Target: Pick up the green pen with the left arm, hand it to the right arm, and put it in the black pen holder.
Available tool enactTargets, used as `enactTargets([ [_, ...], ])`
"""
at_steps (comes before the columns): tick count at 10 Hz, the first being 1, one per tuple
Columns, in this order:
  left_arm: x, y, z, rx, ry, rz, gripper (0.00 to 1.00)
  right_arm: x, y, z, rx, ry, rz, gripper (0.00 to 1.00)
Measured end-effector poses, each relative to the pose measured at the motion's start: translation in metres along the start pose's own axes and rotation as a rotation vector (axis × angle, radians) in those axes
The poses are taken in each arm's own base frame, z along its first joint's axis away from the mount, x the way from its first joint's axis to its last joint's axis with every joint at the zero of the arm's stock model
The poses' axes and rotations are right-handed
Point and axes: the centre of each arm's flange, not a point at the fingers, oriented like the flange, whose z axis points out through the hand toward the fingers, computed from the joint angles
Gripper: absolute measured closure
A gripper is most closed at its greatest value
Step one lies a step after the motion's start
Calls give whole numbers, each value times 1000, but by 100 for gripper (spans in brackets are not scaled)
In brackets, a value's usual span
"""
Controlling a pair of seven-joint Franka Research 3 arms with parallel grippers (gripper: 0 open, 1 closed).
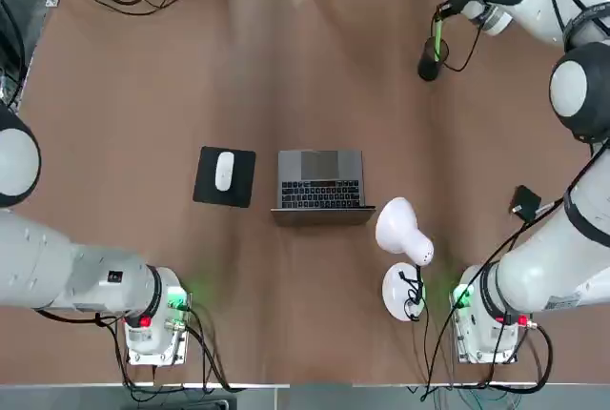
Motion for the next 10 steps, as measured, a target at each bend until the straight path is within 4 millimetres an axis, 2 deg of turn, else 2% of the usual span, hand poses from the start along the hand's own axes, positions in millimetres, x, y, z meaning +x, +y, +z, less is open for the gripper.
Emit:
enactTargets([
  [5,5,-7,7,0,-12,-9,0,-10,2,19,-11,-15,2,81],
  [7,5,-2,7,0,-12,-1,0,-11,1,21,-11,-17,-23,71],
  [10,5,-1,7,0,-12,2,0,-3,-3,17,-17,6,-49,26],
])
